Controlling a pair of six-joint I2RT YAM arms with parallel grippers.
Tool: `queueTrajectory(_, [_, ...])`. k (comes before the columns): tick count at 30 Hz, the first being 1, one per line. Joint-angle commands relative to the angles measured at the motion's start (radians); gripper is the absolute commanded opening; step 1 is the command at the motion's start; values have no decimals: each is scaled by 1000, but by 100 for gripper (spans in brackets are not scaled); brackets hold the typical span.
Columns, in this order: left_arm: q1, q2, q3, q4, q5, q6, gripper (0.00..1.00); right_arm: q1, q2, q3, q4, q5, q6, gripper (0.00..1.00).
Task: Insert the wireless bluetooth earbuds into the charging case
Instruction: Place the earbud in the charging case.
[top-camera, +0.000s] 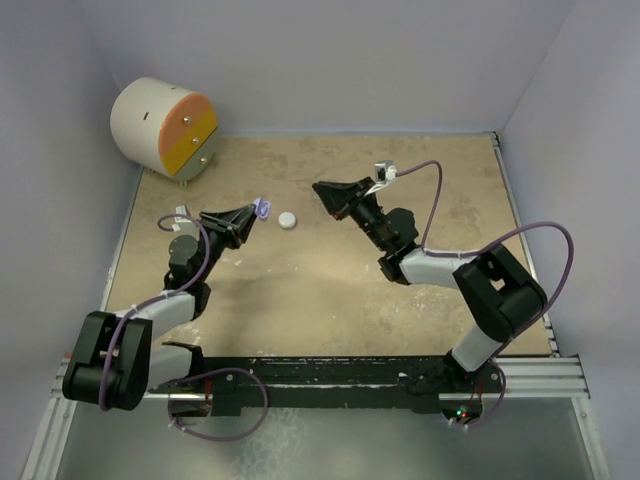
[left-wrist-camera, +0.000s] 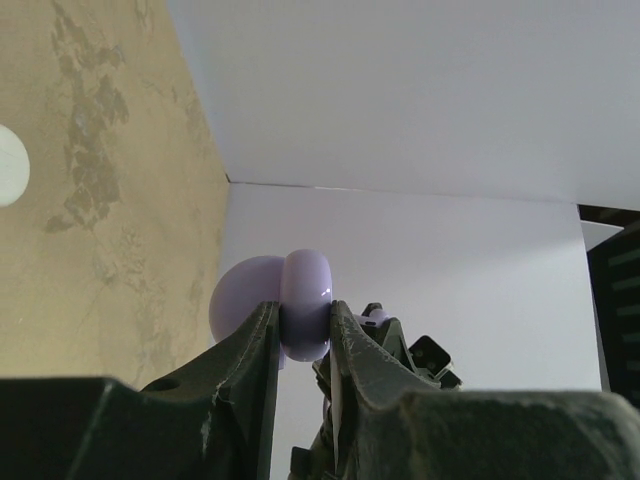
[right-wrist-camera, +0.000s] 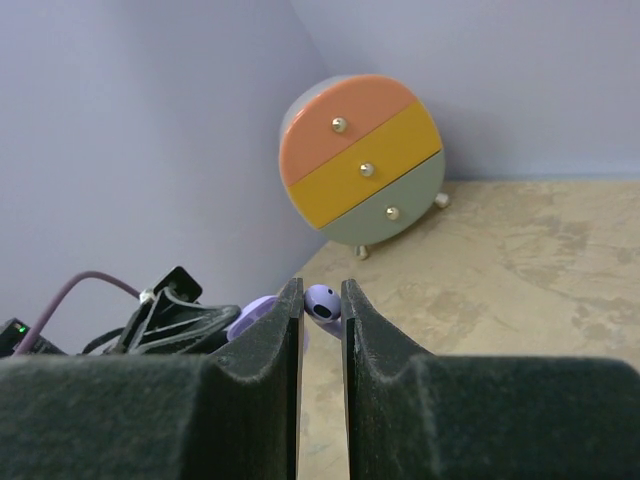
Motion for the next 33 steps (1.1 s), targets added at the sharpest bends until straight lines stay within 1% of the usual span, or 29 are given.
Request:
queueTrajectory(1, [-21,-28,46,-19,-56,57,0,0,30,71,49,-63,66,0])
queueTrajectory(3, [-28,-3,54,-11,-60,57,0,-2,44,87,50,-72,91,0])
queueTrajectory(5, [-37,28,56,33,-65,48,0,-3,55,98,46,-72,119,0])
queueTrajectory(9, [-63,93,78,93,-75,37,0,-4,63,139,-14,-72,141,0])
queueTrajectory(12, [-89,128,102,104,-87,46,0,-4,67,153,-26,-93,156,0])
queueTrajectory(18, [-141,155,113,119,-119,65,0,-4,79,144,3,-129,189,0])
queueTrajectory(27, [-172,195,124,216,-120,68,0,-4,105,112,77,-161,239,0])
queueTrajectory(33, [-181,241,120,311,-115,45,0,-3,124,116,69,-154,253,0])
